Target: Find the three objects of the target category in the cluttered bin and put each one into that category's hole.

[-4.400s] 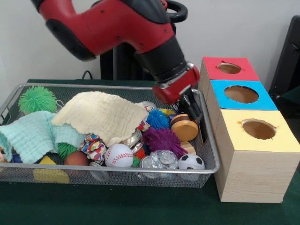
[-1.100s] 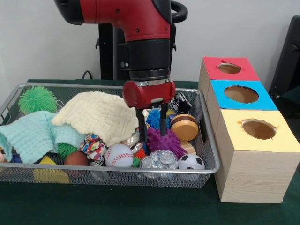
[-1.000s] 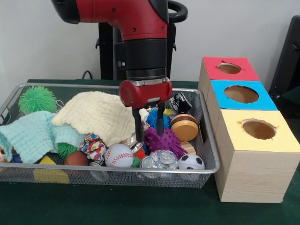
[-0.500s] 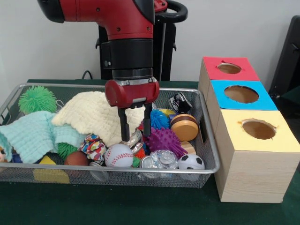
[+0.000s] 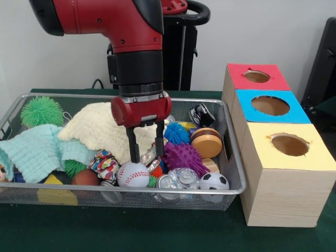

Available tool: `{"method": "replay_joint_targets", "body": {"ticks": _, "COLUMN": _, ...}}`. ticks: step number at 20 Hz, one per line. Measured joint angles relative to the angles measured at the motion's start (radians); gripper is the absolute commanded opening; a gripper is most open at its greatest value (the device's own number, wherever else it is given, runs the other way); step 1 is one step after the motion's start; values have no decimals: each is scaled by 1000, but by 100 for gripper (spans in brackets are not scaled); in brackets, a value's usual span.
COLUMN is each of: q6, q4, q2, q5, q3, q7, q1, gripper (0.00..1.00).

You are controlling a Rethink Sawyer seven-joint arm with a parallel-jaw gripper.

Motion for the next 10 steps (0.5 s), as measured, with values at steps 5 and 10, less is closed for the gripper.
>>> {"method": "replay_joint_targets", "body": {"ticks": 5, "q6": 0, "q4": 0, "q2": 11, "q5": 0, "q3": 8, "q7": 0, "q1": -1, "gripper": 100}}
{"method": "replay_joint_targets", "body": {"ticks": 10, "q6": 0, "q4": -2, "q2": 13, "q5": -8, "q3": 13, "q7": 0, "q1": 4, "gripper": 100}}
